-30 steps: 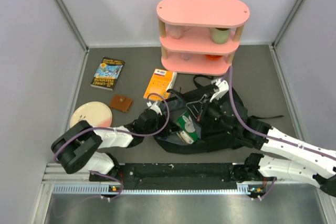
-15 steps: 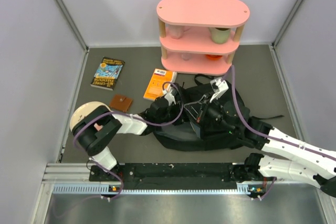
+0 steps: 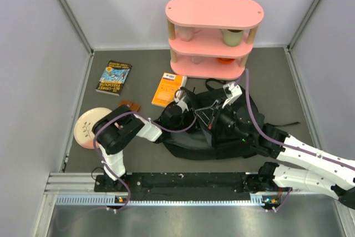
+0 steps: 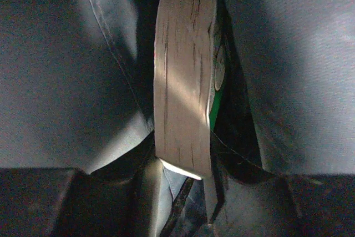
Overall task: Pack the student bag
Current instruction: Place the book in the student bag, then pick up the book from the center of the board.
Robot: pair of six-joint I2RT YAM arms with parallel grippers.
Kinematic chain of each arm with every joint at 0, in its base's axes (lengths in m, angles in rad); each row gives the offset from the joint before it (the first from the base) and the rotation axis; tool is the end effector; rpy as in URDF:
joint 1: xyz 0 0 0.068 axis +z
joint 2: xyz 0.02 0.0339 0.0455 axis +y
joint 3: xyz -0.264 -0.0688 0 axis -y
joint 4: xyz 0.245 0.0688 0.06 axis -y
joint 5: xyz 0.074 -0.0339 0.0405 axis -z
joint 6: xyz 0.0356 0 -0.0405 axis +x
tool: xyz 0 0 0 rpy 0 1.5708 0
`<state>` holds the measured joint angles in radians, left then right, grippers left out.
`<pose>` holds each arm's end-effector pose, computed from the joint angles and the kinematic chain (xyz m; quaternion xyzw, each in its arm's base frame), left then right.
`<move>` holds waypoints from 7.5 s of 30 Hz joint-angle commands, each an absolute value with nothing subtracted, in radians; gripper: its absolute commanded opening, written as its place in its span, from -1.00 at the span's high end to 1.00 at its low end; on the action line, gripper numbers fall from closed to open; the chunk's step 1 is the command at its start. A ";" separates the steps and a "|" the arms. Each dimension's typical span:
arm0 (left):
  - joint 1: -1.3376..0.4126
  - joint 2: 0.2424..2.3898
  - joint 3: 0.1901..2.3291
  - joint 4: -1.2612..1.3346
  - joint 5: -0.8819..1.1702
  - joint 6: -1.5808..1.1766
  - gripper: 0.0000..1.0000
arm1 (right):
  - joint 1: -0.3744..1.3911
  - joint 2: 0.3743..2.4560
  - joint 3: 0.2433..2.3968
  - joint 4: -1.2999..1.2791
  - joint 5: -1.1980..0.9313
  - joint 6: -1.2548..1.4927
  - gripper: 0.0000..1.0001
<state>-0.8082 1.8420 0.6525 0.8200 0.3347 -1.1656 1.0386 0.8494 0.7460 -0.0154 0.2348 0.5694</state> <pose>0.2250 -0.2524 0.1239 -0.0519 0.8172 -0.5407 0.1926 0.1103 0.1711 0.3333 -0.0970 0.7404 0.4140 0.5205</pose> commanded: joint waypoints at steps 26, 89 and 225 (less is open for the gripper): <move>-0.811 1.508 0.517 0.611 0.226 -1.028 -0.24 | 0.980 0.835 0.738 -0.006 0.327 0.627 1.00; -0.856 0.864 0.537 -0.083 -0.340 -0.822 -0.96 | 0.931 0.871 0.643 -0.018 0.105 0.690 0.84; 0.362 2.160 1.592 -0.262 0.652 -0.385 0.80 | 0.919 1.253 0.851 -0.008 -0.126 0.712 -0.50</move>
<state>0.3660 2.1231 1.5852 -0.2760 0.5999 -0.3798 0.9264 1.2472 0.8337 -0.0452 -0.1226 0.7040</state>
